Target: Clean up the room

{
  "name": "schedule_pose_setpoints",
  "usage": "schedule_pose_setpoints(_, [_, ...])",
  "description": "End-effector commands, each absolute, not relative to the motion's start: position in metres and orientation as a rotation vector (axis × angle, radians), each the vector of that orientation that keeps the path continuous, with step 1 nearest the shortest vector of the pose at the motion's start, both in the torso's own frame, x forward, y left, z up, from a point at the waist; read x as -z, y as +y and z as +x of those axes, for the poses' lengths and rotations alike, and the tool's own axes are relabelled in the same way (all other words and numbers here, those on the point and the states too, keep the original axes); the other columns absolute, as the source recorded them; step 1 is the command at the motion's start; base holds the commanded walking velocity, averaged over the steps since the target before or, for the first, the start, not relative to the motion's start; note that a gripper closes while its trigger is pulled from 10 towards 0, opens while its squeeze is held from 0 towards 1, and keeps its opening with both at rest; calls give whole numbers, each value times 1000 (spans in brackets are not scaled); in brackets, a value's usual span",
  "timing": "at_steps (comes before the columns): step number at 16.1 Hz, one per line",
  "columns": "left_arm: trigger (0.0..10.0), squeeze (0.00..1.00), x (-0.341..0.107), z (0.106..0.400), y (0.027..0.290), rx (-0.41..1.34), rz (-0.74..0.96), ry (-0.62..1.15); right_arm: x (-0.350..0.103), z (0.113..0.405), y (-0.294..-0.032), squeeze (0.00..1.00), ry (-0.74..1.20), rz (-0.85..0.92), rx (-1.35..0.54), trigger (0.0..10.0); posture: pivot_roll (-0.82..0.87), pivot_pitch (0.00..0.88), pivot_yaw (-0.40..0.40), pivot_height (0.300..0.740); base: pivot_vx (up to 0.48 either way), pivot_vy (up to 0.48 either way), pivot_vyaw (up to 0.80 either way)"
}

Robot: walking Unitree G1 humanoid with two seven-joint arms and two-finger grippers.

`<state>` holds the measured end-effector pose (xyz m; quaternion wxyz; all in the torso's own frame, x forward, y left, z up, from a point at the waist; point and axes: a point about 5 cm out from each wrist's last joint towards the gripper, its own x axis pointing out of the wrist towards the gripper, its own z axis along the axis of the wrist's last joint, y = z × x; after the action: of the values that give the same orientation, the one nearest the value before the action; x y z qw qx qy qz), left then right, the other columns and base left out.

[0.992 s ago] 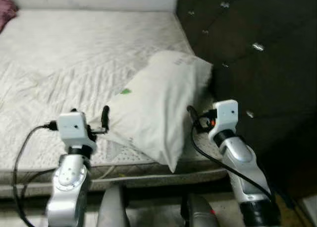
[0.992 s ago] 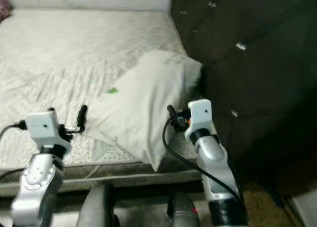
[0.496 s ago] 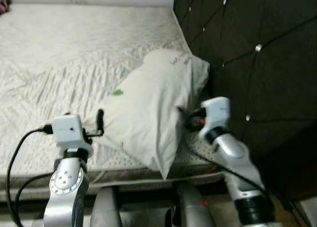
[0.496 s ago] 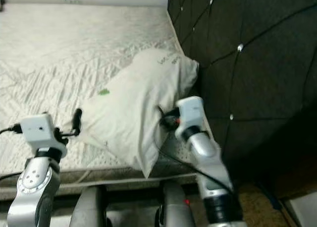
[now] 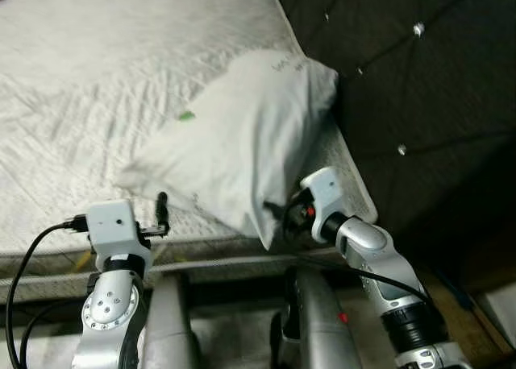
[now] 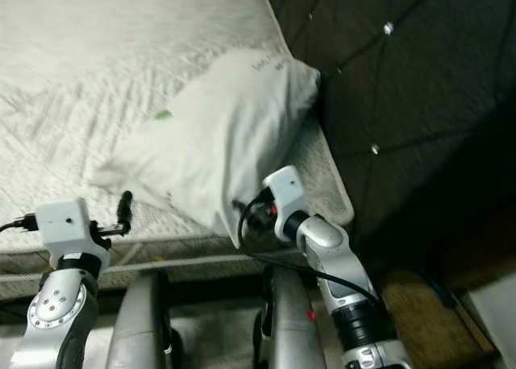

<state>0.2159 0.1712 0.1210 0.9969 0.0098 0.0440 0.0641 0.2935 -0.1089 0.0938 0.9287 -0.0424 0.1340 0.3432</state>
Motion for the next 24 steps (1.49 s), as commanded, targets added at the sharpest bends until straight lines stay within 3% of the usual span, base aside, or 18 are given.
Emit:
schedule_pose_setpoints(1, [10000, 0, -127, 214, 170, -105, 39, 75, -94, 293, -107, 0, 305, -87, -785, 10000, 59, 161, -73, 559, 0, 0, 0])
schedule_pose_setpoints(8, [10000, 0, -120, 177, 176, -76, 94, 158, -94, 299, -60, 0, 338, -101, -961, 10000, 123, 176, -124, 559, 0, 0, 0])
schedule_pose_setpoints(11, [10000, 0, -120, 175, 181, -85, 89, 169, -98, 310, -54, 0, 330, -57, -897, 10000, 132, 164, -125, 559, 0, 0, 0])
schedule_pose_setpoints(16, [10000, 0, -119, 183, 181, -92, 83, 160, -98, 327, -60, 0, 382, 56, -623, 10000, 123, 145, -111, 559, 0, 0, 0])
schedule_pose_setpoints(17, [10000, 0, -120, 184, 181, -92, 83, 157, -98, 327, -59, 0, 388, 87, -605, 4510, 124, 141, -109, 559, 0, 0, 0])
schedule_pose_setpoints(18, [10000, 0, -120, 185, 182, -92, 84, 156, -99, 329, -58, 0, 388, 128, -566, 0, 126, 138, -108, 559, 0, 0, 0])
schedule_pose_setpoints(21, [10000, 0, -119, 188, 182, -93, 85, 151, -103, 339, -61, 0, 419, 287, -374, 0, 130, 120, -107, 559, 0, 0, 0])
schedule_pose_setpoints(24, [10000, 0, -120, 192, 181, -94, 84, 143, -105, 343, -60, 0, 428, 355, -310, 0, 131, 108, -107, 559, 0, 0, 0])
